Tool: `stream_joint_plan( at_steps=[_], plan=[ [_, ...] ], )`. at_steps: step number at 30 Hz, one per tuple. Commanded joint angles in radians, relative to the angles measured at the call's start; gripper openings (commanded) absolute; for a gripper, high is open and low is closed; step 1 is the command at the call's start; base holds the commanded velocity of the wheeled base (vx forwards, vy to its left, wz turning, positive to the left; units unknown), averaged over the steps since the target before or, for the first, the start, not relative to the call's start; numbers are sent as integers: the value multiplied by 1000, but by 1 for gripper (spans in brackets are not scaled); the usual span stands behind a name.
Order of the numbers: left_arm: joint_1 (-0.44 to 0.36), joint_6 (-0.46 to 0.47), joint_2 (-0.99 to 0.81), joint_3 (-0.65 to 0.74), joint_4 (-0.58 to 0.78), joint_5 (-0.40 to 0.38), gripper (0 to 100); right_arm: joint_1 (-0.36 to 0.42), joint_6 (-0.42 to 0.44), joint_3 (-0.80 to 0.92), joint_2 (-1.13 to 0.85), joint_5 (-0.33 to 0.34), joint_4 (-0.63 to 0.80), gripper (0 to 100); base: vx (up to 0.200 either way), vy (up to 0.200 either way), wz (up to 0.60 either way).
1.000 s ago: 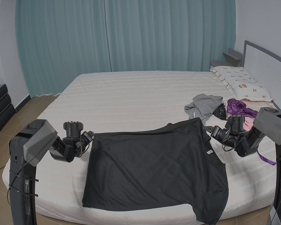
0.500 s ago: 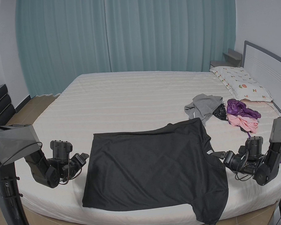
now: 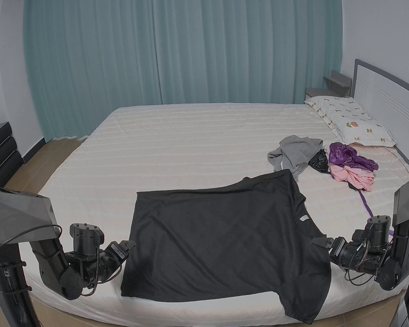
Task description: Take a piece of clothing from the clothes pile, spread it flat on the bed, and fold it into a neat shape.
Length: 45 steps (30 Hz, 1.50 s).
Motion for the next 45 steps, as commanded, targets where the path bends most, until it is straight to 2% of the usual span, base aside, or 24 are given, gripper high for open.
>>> stream_joint_plan(
  at_steps=[1, 12, 21, 33, 42, 45],
  plan=[
    [-7, -1, 22, 63, -55, -2, 100, -3, 4, 40, 46, 6, -19, 100, 0, 0, 0],
    [-29, -21, 21, 78, -84, -1, 100, -1, 4, 55, 35, 26, -19, 100, 0, 0, 0],
    [-52, -42, 13, 91, -84, 2, 100, 2, 4, 57, 33, 26, -19, 100, 0, -200, 0],
    [-50, -42, 1, 94, -85, 10, 100, 4, 4, 58, 35, 26, -19, 100, 0, 0, 0],
    [-48, -42, -7, 104, -85, 9, 100, 4, 4, 58, 38, 27, -19, 100, -200, 0, 0],
    [-39, -42, -5, 103, -85, 2, 100, 5, 4, 58, 38, 27, -19, 100, 0, 0, 0]
  ],
)
